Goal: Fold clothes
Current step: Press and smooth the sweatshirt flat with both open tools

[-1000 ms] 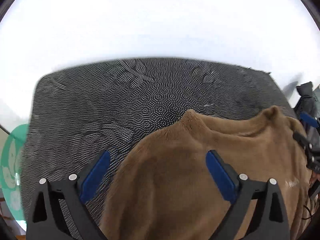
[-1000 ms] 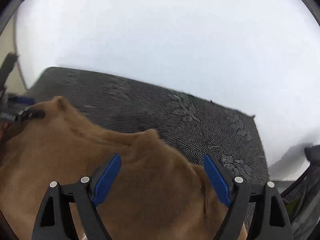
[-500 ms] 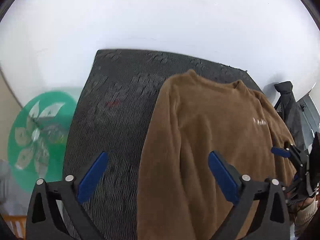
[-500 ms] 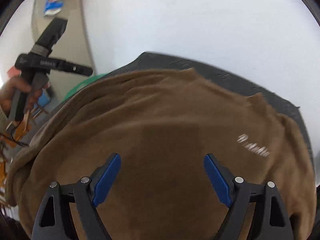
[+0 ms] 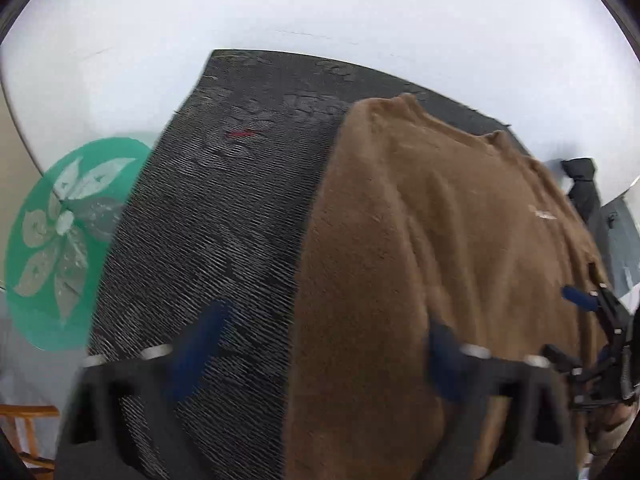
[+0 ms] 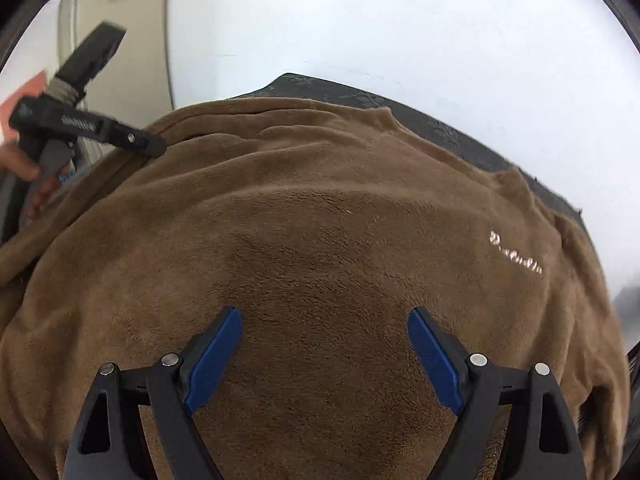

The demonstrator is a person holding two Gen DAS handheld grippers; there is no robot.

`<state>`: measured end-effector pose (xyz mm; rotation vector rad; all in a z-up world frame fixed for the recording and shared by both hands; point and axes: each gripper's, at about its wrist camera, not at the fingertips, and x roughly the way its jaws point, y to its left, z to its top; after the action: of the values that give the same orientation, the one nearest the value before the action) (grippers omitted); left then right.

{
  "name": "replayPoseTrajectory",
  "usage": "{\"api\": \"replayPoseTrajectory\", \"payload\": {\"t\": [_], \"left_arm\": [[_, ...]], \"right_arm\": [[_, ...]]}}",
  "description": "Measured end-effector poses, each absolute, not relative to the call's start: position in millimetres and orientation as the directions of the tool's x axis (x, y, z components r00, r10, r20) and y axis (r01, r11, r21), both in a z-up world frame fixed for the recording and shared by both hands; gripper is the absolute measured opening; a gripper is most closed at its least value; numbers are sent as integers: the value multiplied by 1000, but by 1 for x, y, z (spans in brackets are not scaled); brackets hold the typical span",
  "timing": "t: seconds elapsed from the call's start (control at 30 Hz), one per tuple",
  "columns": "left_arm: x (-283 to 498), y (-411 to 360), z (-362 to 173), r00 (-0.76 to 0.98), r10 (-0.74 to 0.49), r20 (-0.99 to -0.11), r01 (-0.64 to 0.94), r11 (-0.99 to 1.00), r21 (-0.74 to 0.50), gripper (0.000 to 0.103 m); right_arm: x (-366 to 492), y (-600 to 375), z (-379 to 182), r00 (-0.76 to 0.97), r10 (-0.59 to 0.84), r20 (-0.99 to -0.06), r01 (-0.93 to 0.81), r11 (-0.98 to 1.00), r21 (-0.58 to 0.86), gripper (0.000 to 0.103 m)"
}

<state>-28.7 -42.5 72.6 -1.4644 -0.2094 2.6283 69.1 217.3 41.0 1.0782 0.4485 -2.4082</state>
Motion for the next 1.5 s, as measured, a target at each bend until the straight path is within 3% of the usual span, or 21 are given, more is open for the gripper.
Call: {"api": "replayPoseTrajectory", "payload": {"t": [0.03,0.07,0.2,0.3,0.4,0.5,0.57,0.63,0.8,0.9,0.93,1.0,1.03,1.2,1.27,1.33,1.43,1.5], "left_arm": [[-33,-50,73,-526,161,-835,-25,-984,-174,35],[-38,-58,74,-531,145,-835,-8,-986,-166,30],[-59,-83,96,-584,16,-812,49,-997,-54,28],[-74,-92,116,-619,-176,-765,104,-984,142,17],[-93,-113,124,-606,-239,-759,124,-971,207,17],[-98,-134,123,-579,39,-814,51,-995,-84,17],[-94,-135,118,-557,235,-797,-14,-962,-274,30],[-95,-129,108,-517,321,-793,-43,-935,-351,83],[-108,-110,83,-415,376,-828,-71,-921,-383,86],[-114,-100,75,-372,341,-864,-96,-939,-329,69],[-114,-95,76,-375,312,-873,-117,-950,-289,46],[-114,-90,83,-367,301,-880,-139,-953,-269,24],[-114,-87,87,-367,290,-884,-150,-956,-251,23],[-117,-46,115,-460,15,-888,-279,-952,129,20],[-121,-38,116,-533,-171,-829,-255,-901,350,8],[-131,-37,104,-586,-364,-724,-201,-801,564,8],[-130,-65,109,-469,-74,-880,-231,-952,203,8],[-112,-72,116,-457,66,-887,-225,-973,43,8]], "right_arm": [[66,220,40,-580,-275,-766,520,-849,-89,87],[64,223,40,-576,-275,-770,510,-857,-75,87],[62,228,41,-578,-278,-767,491,-869,-55,87],[60,227,38,-578,-269,-771,494,-867,-68,87],[58,225,36,-571,-260,-779,494,-866,-73,87],[57,225,35,-566,-261,-782,493,-867,-67,87],[56,225,34,-561,-262,-785,492,-868,-62,87],[54,224,33,-555,-261,-790,492,-869,-58,87],[51,224,32,-546,-269,-794,493,-869,-45,87],[50,225,32,-543,-273,-794,493,-869,-38,87],[50,225,32,-543,-275,-794,493,-869,-36,87],[49,226,32,-541,-279,-794,493,-869,-30,87],[49,226,32,-540,-281,-794,494,-869,-28,87],[48,228,32,-539,-285,-792,488,-873,-18,87],[48,229,32,-541,-281,-793,483,-875,-19,87],[48,229,32,-540,-279,-794,480,-877,-19,87],[47,230,32,-538,-277,-796,478,-878,-17,87],[46,231,32,-536,-277,-797,478,-878,-16,87]]}}
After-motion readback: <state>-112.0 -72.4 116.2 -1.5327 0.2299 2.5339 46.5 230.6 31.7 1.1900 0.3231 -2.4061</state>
